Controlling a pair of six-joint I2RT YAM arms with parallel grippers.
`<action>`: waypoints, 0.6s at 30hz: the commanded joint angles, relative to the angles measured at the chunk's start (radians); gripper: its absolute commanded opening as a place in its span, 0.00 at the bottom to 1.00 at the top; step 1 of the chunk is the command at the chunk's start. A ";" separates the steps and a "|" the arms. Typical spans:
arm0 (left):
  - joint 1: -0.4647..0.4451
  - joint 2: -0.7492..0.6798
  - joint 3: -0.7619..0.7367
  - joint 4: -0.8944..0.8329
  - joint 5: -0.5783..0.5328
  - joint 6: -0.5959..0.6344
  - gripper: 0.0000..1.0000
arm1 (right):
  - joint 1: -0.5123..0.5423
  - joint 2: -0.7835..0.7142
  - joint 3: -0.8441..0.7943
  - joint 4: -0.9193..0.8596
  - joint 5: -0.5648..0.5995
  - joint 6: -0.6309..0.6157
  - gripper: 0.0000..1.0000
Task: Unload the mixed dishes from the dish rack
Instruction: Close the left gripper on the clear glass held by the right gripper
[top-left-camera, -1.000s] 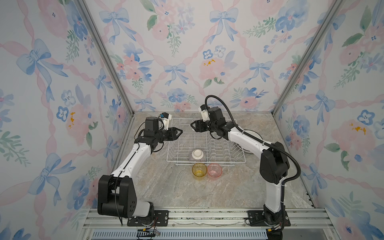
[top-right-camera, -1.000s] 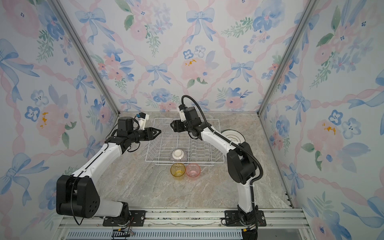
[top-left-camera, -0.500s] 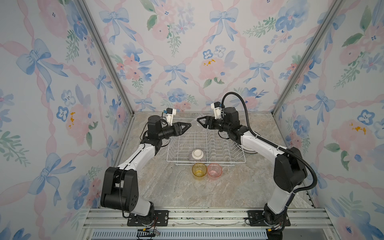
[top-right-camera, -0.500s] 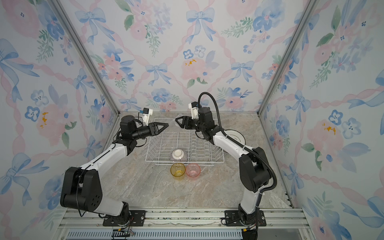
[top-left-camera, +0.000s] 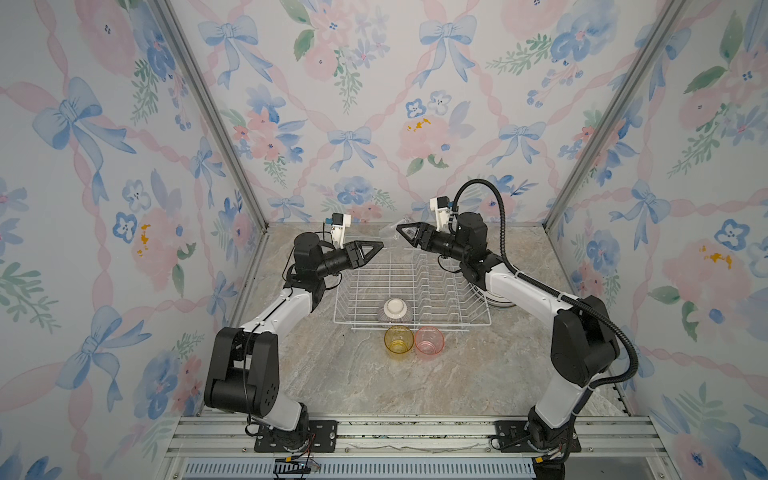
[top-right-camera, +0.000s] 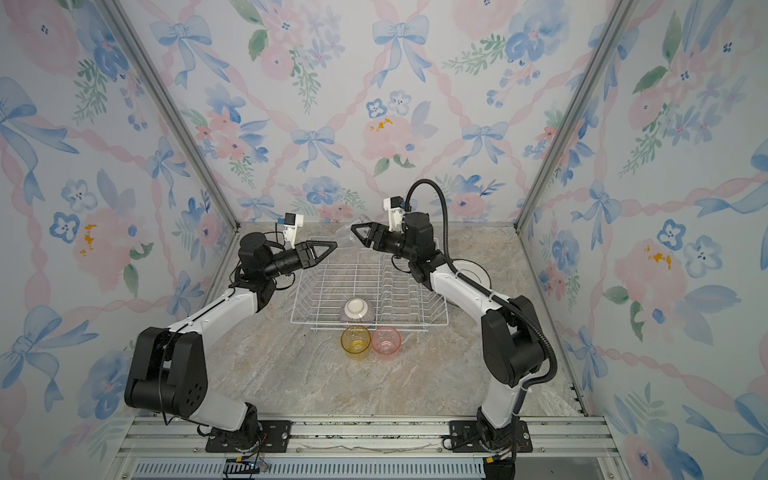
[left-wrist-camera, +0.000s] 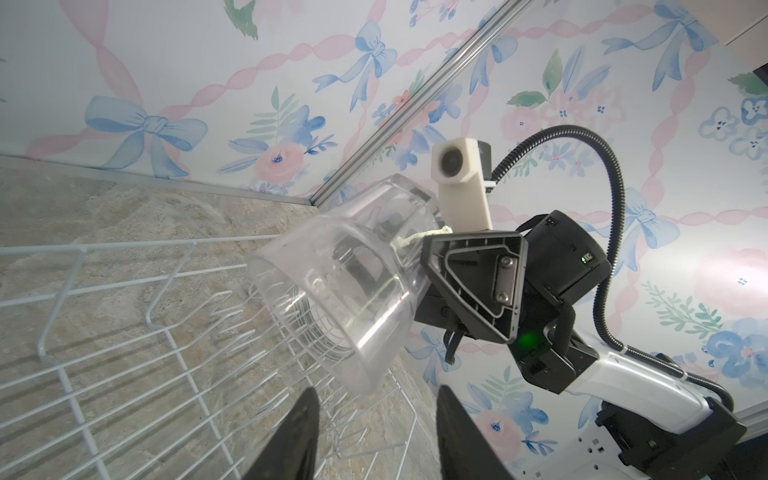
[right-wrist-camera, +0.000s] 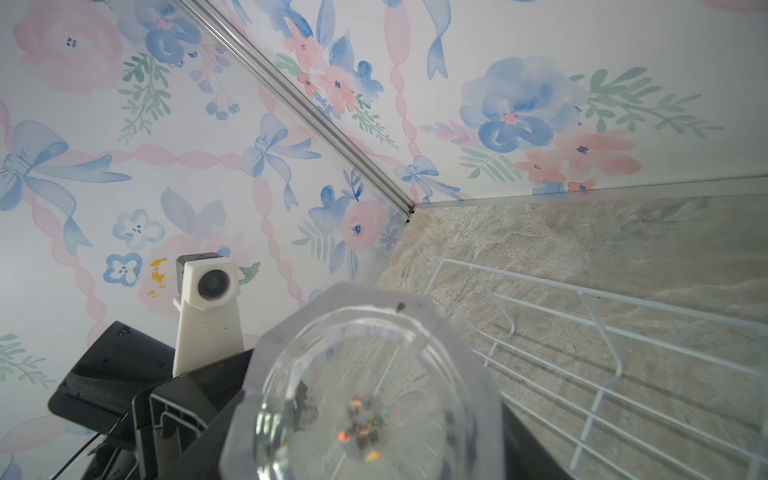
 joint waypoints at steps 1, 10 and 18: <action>-0.001 0.015 -0.009 0.066 0.022 -0.026 0.46 | 0.001 -0.008 0.003 0.107 -0.033 0.044 0.28; -0.001 0.028 -0.017 0.174 0.027 -0.087 0.46 | 0.024 0.024 0.027 0.104 -0.036 0.049 0.27; -0.002 0.059 -0.025 0.280 0.034 -0.153 0.45 | 0.049 0.053 0.044 0.156 -0.051 0.094 0.27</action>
